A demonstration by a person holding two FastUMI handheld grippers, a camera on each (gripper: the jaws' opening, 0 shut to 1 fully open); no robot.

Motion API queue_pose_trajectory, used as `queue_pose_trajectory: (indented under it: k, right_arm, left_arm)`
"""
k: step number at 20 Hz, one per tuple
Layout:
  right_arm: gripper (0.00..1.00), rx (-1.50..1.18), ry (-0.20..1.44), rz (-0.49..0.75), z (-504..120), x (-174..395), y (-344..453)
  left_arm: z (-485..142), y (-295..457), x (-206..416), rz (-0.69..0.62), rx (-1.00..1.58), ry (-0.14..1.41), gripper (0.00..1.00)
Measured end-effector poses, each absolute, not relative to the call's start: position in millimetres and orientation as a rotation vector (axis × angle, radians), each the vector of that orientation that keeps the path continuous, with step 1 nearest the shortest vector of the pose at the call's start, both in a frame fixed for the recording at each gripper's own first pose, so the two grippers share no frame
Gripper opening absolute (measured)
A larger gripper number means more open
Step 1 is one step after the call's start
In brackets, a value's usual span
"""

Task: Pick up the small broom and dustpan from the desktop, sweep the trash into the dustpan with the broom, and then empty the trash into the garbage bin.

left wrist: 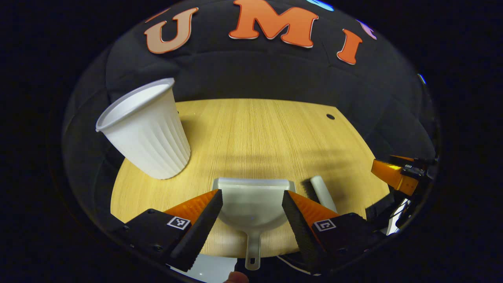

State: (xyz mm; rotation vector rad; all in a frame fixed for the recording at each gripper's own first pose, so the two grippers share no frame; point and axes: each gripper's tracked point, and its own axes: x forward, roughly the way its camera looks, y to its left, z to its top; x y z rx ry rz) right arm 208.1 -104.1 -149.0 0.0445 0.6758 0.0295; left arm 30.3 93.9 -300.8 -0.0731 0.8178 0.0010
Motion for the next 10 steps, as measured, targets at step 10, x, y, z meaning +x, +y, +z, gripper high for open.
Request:
queue_pose_trajectory:
  k: [10]
  right_arm:
    - [0.95, 0.032, 0.343, 0.005, -74, 232, -113]
  left_arm:
    - [-267, 105, 59, 0.109, -0.067, 0.353, 0.97]
